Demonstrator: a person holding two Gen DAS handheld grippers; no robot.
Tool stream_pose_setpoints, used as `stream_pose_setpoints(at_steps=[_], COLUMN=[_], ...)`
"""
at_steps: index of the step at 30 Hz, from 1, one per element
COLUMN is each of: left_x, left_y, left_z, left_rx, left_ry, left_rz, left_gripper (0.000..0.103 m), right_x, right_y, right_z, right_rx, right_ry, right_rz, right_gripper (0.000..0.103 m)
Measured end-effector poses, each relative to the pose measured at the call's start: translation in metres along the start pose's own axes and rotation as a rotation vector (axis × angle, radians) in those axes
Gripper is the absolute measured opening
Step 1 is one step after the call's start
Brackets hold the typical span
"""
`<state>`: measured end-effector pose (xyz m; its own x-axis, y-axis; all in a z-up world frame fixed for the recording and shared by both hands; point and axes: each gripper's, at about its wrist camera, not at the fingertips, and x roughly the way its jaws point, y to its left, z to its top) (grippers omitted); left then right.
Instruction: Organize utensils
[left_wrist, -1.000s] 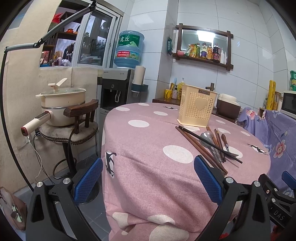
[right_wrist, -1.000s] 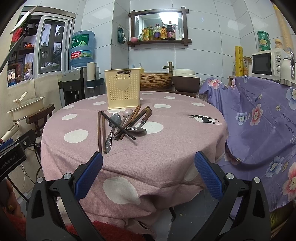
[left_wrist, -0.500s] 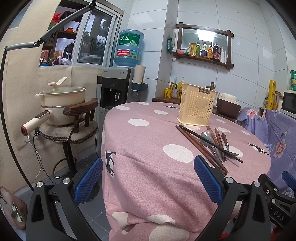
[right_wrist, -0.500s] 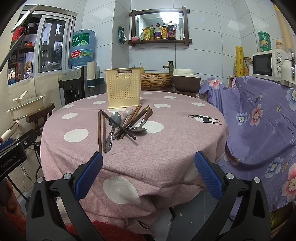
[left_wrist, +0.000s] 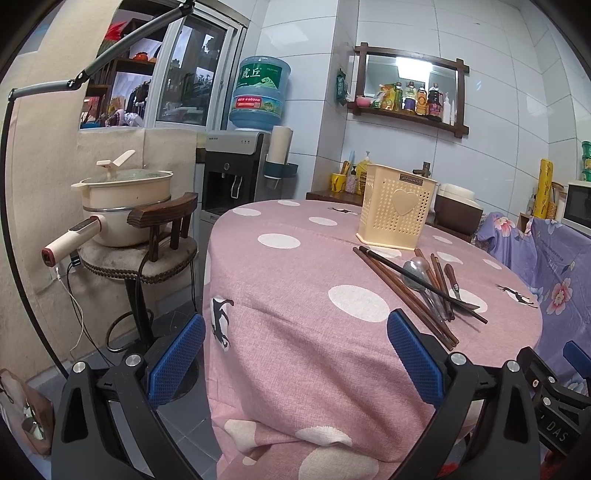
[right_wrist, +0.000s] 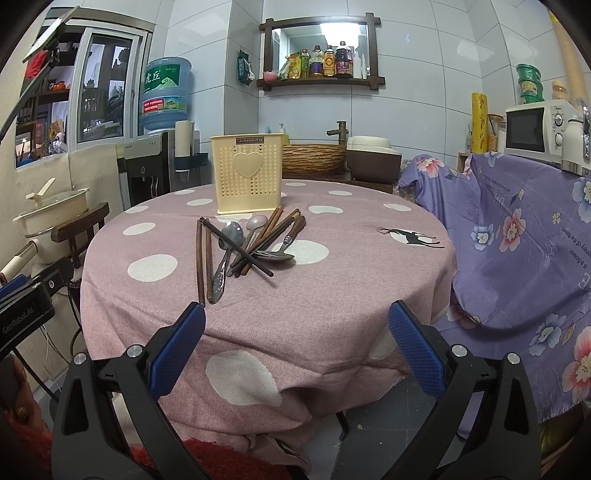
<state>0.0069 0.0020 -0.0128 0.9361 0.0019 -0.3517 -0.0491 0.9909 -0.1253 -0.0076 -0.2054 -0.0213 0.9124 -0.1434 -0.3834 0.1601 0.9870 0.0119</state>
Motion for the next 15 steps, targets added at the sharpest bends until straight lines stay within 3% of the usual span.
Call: stream_pose_setpoints(at_steps=[15], left_x=[0.0006], left_y=[0.0029], left_z=[0.0015], left_rx=[-0.012], left_ry=[0.020], left_rz=[0.009], left_gripper=[0.098], right_x=[0.0010], right_y=[0.0004], right_z=[-0.0004], right_rx=[-0.007], right_ry=[0.010], right_rz=[-0.002], right_gripper=[0.098])
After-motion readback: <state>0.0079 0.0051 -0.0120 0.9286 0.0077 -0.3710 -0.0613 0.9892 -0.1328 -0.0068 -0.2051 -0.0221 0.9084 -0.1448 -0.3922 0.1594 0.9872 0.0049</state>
